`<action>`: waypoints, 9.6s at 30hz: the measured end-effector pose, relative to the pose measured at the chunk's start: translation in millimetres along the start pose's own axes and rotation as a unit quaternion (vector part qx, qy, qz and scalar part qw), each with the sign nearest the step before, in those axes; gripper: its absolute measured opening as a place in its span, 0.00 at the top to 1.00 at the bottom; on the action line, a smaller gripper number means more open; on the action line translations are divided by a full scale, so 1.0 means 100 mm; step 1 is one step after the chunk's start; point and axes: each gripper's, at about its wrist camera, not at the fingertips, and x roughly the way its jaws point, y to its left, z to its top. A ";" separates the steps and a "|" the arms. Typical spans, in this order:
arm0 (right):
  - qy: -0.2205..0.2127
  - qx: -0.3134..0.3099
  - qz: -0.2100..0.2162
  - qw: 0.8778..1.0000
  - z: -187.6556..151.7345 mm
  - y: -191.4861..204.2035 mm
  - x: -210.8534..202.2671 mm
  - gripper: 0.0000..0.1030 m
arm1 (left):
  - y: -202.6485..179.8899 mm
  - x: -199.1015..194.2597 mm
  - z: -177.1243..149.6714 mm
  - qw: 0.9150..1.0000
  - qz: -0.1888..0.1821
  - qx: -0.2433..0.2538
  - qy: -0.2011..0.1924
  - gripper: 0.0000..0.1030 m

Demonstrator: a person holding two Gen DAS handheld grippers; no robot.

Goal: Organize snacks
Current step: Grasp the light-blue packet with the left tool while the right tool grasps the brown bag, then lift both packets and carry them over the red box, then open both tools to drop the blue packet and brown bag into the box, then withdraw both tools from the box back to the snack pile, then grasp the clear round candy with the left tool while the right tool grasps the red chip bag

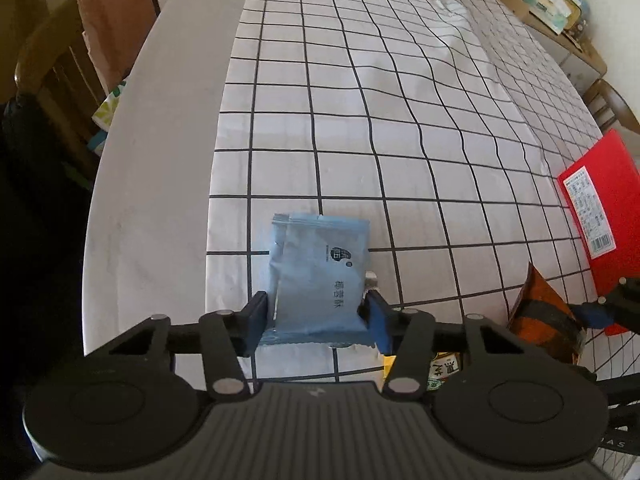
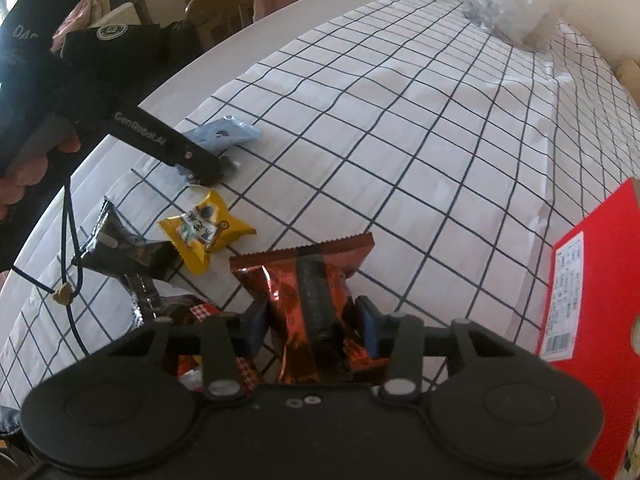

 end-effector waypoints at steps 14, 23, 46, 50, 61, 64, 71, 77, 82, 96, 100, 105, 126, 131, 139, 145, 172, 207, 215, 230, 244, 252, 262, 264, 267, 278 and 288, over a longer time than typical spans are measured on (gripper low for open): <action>-0.053 0.075 -0.003 0.996 -0.11 -0.13 -0.53 0.63 | 0.22 -0.40 -0.04 0.997 -0.018 -0.068 -0.037 0.54; -0.102 0.105 -0.009 0.989 -0.24 -0.18 -1.06 0.68 | -0.06 -0.92 -0.11 0.996 -0.029 -0.046 -0.073 0.54; -0.075 0.099 0.004 0.992 -0.56 -0.32 -0.85 0.00 | -0.54 -1.09 -0.46 0.997 -0.046 -0.020 -0.067 0.54; -0.057 0.083 0.003 0.995 -0.42 -0.33 -0.57 0.05 | -0.48 -1.09 -0.49 0.997 -0.043 -0.028 -0.065 0.54; 0.005 0.077 -0.009 0.997 -0.19 -0.40 0.07 0.12 | -0.39 -1.07 -0.52 0.997 -0.039 -0.039 -0.062 0.54; 0.015 0.072 -0.021 0.997 -0.18 -0.37 0.14 0.24 | -0.36 -1.06 -0.52 0.996 -0.040 -0.043 -0.061 0.54; 0.014 0.087 -0.020 0.996 -0.19 -0.39 0.15 0.51 | -0.29 -1.04 -0.53 0.996 -0.037 -0.052 -0.059 0.54; -0.005 0.091 -0.007 0.996 -0.21 -0.35 -0.04 0.52 | -0.33 -1.05 -0.52 0.996 -0.037 -0.052 -0.061 0.54; -0.034 0.108 0.012 0.994 -0.27 -0.36 -0.36 0.52 | -0.41 -1.12 -0.53 0.996 -0.039 -0.046 -0.068 0.54; -0.099 0.164 0.008 0.982 -0.65 -0.81 -1.34 0.52 | -1.22 -1.40 -0.45 0.993 -0.061 0.012 -0.099 0.54; -0.111 0.173 0.002 0.979 -0.78 -1.02 -1.55 0.52 | -1.60 -1.43 -0.43 0.992 -0.070 0.033 -0.104 0.54; -0.123 0.187 -0.009 0.975 -0.94 -1.33 -1.76 0.52 | -2.08 -1.44 -0.38 0.989 -0.081 0.055 -0.108 0.54; -0.115 0.232 -0.056 0.964 -1.45 -2.74 -1.80 0.52 | -3.73 -0.77 -0.03 0.989 -0.058 0.109 -0.082 0.54; -0.095 0.237 -0.061 0.965 -1.39 -2.98 -1.57 0.52 | -3.95 -0.49 0.09 0.991 -0.041 0.113 -0.065 0.54; -0.059 0.230 -0.067 0.969 -1.38 -3.14 -1.22 0.52 | -4.09 -0.07 0.19 0.993 -0.013 0.111 -0.033 0.54; -0.049 0.217 -0.059 0.973 -1.36 -3.12 -1.13 0.52 | -4.11 0.14 0.18 0.994 0.006 0.110 -0.010 0.54; -0.110 0.193 -0.031 0.975 -1.43 -2.79 -1.74 0.20 | -3.85 -0.41 -0.05 0.993 -0.020 0.095 -0.061 0.43; -0.118 0.148 0.015 0.982 -0.83 -0.69 -1.57 0.00 | -1.34 -1.35 -0.46 0.991 0.000 0.043 -0.126 0.25; -0.079 0.170 0.024 0.982 -0.69 -0.18 -1.21 0.00 | -0.64 -1.12 -0.36 0.994 0.015 0.043 -0.095 0.25; 0.021 0.242 -0.003 0.970 -0.57 0.33 -0.38 0.01 | -0.08 -0.56 -0.17 0.997 0.029 0.050 -0.048 0.25; 0.050 0.321 -0.039 0.945 -0.50 0.35 -0.12 0.03 | 0.02 -0.28 0.00 0.998 0.016 0.053 -0.022 0.25; 0.052 0.291 -0.051 0.954 -0.46 0.40 -0.12 0.06 | -0.08 -0.05 0.03 0.997 0.013 0.072 0.000 0.25; 0.049 0.247 -0.047 0.967 -0.38 0.48 -0.10 0.25 | -0.26 0.12 0.03 0.994 0.023 0.104 0.015 0.41; 0.046 0.245 -0.047 0.967 -0.39 0.48 -0.11 0.27 | -0.27 0.11 0.03 0.994 0.029 0.107 0.012 0.54; 0.043 0.242 -0.047 0.968 -0.41 0.47 -0.13 0.30 | -0.26 0.09 0.01 0.993 0.035 0.109 0.007 0.66; 0.028 0.265 -0.029 0.964 -0.48 0.44 -0.21 0.34 | -0.12 0.01 -0.02 0.997 0.030 0.074 -0.009 0.67; 0.005 0.261 -0.025 0.965 -0.53 0.39 -0.48 0.34 | -0.05 -0.18 -0.03 0.998 0.028 0.049 -0.028 0.67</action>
